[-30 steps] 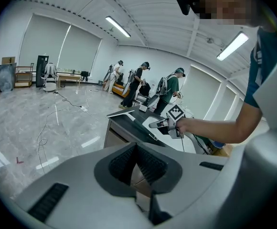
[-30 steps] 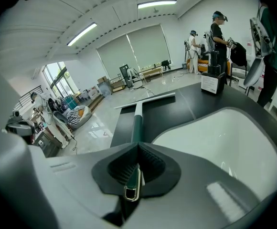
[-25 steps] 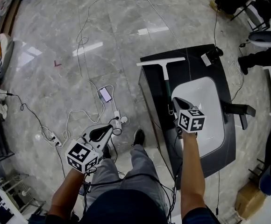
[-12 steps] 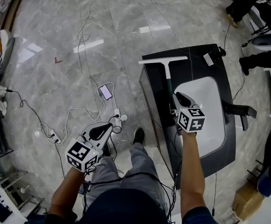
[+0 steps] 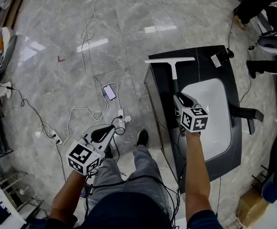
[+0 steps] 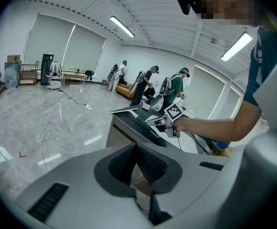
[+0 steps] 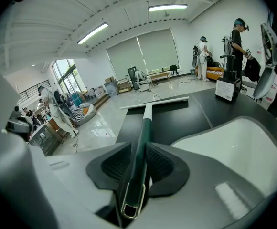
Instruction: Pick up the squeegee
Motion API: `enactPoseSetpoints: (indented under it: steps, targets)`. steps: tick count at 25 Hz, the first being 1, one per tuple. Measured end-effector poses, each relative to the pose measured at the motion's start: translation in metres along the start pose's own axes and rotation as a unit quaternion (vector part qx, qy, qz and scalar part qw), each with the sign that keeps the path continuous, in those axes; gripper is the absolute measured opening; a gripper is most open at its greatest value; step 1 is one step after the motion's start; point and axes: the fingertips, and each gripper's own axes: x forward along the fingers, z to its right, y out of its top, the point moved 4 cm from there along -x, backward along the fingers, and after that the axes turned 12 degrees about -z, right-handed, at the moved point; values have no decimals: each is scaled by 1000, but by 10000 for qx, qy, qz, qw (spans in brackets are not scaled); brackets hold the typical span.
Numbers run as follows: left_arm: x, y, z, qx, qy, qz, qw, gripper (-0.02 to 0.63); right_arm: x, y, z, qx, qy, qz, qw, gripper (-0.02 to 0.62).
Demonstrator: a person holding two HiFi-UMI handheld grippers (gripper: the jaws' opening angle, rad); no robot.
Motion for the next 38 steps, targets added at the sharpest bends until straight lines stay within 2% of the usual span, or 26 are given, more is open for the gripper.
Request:
enactPoseSetpoints:
  steps: [10,15,22,28,32,35,38]
  targets:
    - [-16,-7,-2,-55,90,72,9999,6,10,5,-2,-428,-523,-158,9976,132]
    - [-22,-11,-4,-80,137,95,9998,6,26,0,-1,-302,-591,-352,9972,125]
    - [-37,-12,0,-79,176,171,9997,6,18,2,-1,237,-637,-283,9973,103]
    - [-66,-8,-1,-32,302,344,9989,6,-12,10,-20,928,-216,100,9954,101]
    - [-92,-3,1,32,391,504,9980,6,-44,16,-30,1483,49,456,9879,101]
    - [-115,-2,4,58,462,600,9971,6,-72,14,-42,2037,361,739,9756,101]
    - [-137,-4,7,78,549,684,9961,6,-100,10,-54,2179,418,944,9705,101]
